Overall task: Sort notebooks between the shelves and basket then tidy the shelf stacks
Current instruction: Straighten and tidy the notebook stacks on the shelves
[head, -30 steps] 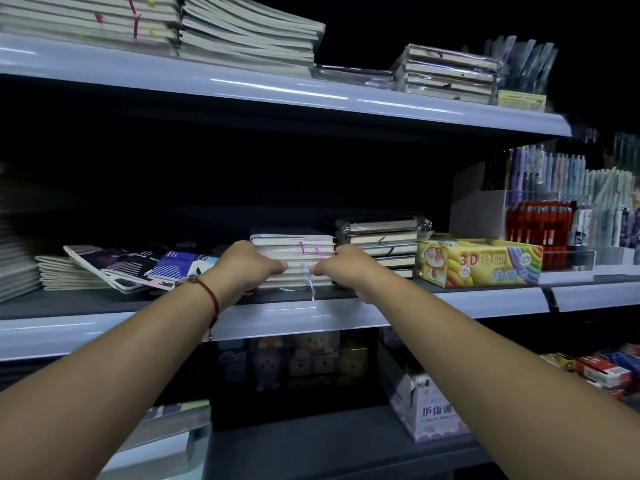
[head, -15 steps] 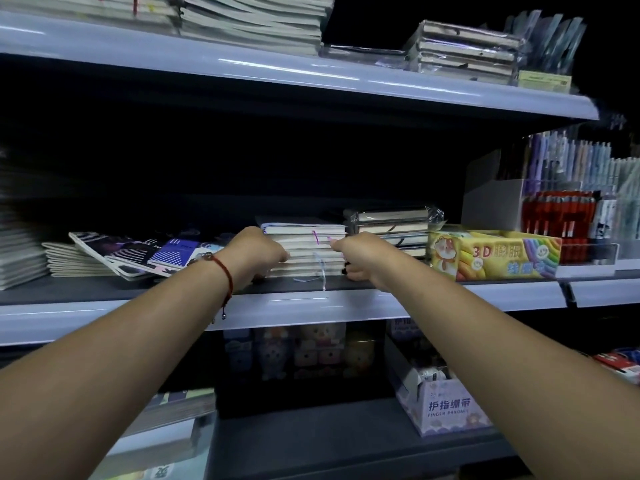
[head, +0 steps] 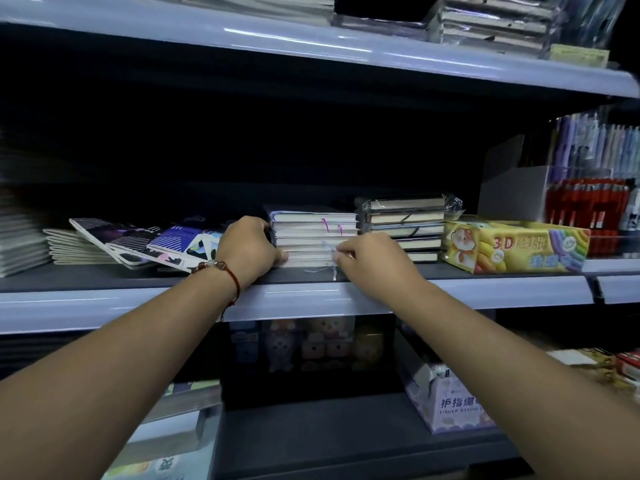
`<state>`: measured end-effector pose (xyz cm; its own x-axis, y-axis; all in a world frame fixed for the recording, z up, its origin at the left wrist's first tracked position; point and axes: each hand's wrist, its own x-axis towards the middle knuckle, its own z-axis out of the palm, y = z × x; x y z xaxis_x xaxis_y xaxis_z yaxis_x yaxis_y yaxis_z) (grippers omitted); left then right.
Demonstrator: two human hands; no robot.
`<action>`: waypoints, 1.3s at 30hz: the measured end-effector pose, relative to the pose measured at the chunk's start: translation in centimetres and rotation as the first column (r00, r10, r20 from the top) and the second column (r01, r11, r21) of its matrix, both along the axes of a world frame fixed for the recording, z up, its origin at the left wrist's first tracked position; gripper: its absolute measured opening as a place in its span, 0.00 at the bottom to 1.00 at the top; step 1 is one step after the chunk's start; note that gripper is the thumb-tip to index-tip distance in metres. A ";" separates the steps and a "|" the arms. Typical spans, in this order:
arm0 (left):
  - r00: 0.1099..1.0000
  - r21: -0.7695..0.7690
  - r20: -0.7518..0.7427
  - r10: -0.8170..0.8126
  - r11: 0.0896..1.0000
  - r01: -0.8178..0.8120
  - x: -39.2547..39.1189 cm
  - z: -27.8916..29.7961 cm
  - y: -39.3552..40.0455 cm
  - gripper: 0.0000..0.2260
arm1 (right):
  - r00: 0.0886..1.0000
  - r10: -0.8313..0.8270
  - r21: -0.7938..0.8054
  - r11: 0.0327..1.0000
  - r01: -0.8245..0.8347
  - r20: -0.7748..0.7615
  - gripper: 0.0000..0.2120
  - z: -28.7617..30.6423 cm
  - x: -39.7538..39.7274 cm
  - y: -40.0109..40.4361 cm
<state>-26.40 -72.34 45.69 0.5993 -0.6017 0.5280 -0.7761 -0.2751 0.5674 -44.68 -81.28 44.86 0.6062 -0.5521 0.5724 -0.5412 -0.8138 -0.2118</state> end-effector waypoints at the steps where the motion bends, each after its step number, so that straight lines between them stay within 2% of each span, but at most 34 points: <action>1: 1.000 0.004 -0.003 0.003 1.000 -0.002 0.0 0.1 -0.1 0.14 | 1.000 0.005 0.019 1.000 -0.005 -0.004 0.16 -0.2 0.0 0.0; 9: 1.000 0.026 -0.004 0.018 0.999 -0.018 -0.2 -0.1 -0.2 0.12 | 0.999 0.003 0.060 0.998 -0.006 0.053 0.20 -1.2 0.1 -0.5; 14: 0.969 0.014 -0.139 -0.206 0.978 0.210 -0.7 1.0 2.7 0.14 | 1.000 0.004 0.083 0.997 -0.003 -0.013 0.17 -0.7 -0.3 -0.2; 15: 0.973 0.007 -0.093 -0.213 0.977 0.214 -0.6 1.3 4.1 0.16 | 1.000 0.010 0.092 0.996 -0.008 -0.022 0.17 -0.5 -0.4 -0.2; 17: 0.984 -0.001 0.107 -0.146 0.989 0.147 0.4 1.6 7.2 0.27 | 1.000 0.014 0.090 0.996 -0.012 -0.022 0.16 -0.4 -0.5 0.0; 19: 0.953 0.021 0.303 -0.027 1.000 0.021 2.4 1.9 10.3 0.27 | 0.999 -0.002 0.085 0.996 0.005 -0.039 0.16 -0.3 -0.3 0.2; 20: 0.936 0.062 0.352 0.016 0.997 -0.041 3.9 2.0 11.6 0.28 | 0.998 -0.015 0.085 0.996 0.020 -0.064 0.17 -0.2 -0.1 0.3; 22: 0.934 0.201 0.345 0.091 0.965 -0.169 6.9 2.1 13.9 0.35 | 0.989 -0.055 0.088 0.994 0.067 -0.139 0.17 0.1 0.4 0.8; 24: 0.948 0.298 0.277 0.153 0.925 -0.237 9.2 1.9 15.4 0.49 | 0.983 -0.100 0.052 0.993 0.110 -0.155 0.13 0.6 1.1 2.2; 25: 0.950 0.307 0.259 0.174 0.918 -0.252 10.2 1.6 15.8 0.56 | 0.986 -0.101 0.028 0.994 0.105 -0.130 0.13 0.8 1.5 3.3; 27: 0.950 0.285 0.243 0.195 0.922 -0.262 11.6 1.0 16.2 0.61 | 0.996 -0.029 0.019 0.999 0.030 -0.085 0.17 1.1 2.6 6.1; 30: 0.946 0.259 0.256 0.200 0.929 -0.266 12.2 0.1 16.0 0.58 | 0.989 0.121 0.128 0.986 -0.109 -0.086 0.22 1.3 4.8 9.3; 34: 0.952 0.172 0.234 0.196 0.956 -0.239 12.2 -1.2 16.0 0.55 | 0.967 0.167 0.250 0.961 -0.116 -0.192 0.34 1.2 7.9 10.6; 37: 0.957 0.089 0.218 0.192 0.973 -0.215 12.0 -2.0 16.0 0.49 | 0.973 0.177 0.267 0.955 -0.133 -0.150 0.32 1.1 9.3 11.1; 39: 0.940 0.033 0.257 0.223 0.970 -0.240 11.9 -2.3 16.0 0.46 | 0.980 0.181 0.304 0.941 -0.147 -0.085 0.28 1.2 9.7 11.4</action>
<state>-14.48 -56.34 43.37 0.5797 -0.4989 0.6443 -0.8012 -0.4929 0.3393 -35.01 -69.89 46.04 0.7529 -0.5732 0.3234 -0.4389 -0.8034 -0.4023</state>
